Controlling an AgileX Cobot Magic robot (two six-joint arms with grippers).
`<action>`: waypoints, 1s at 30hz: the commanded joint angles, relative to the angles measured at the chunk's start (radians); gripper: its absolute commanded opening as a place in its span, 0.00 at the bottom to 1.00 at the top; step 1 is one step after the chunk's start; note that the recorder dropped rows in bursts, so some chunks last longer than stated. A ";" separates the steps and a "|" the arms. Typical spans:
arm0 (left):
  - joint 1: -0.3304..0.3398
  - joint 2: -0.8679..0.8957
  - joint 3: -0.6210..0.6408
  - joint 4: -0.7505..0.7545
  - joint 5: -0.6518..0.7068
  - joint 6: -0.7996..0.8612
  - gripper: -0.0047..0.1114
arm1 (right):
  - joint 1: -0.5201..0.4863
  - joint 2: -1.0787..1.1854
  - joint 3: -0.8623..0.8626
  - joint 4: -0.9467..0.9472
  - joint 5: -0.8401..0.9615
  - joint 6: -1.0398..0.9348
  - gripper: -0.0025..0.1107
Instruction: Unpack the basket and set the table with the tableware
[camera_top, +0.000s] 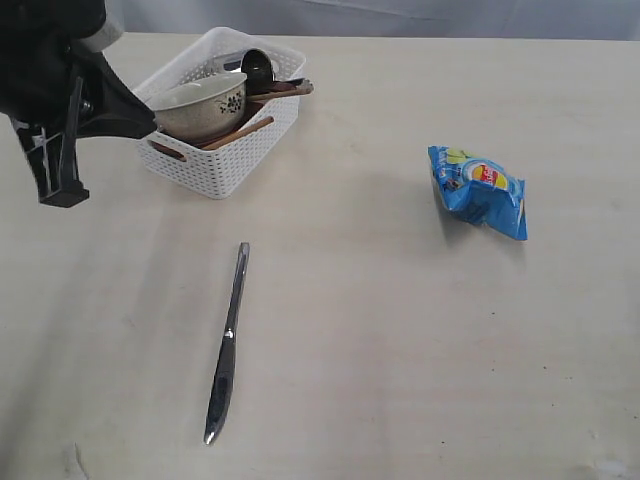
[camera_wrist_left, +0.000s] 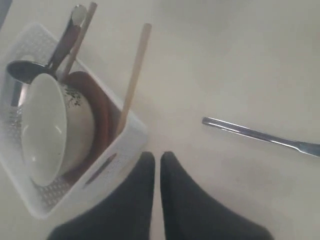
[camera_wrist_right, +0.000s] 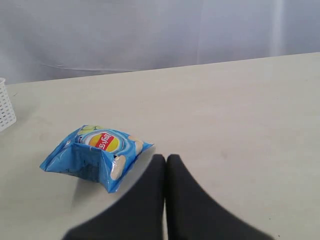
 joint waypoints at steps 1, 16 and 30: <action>0.003 -0.009 0.005 -0.006 0.006 0.000 0.15 | 0.004 -0.003 0.003 -0.003 -0.006 -0.002 0.03; 0.003 -0.007 0.005 -0.005 -0.336 -0.179 0.19 | 0.004 -0.003 0.003 -0.003 -0.006 -0.002 0.03; 0.128 0.325 -0.416 0.299 0.028 -0.584 0.18 | 0.004 -0.003 0.003 -0.003 -0.006 -0.002 0.03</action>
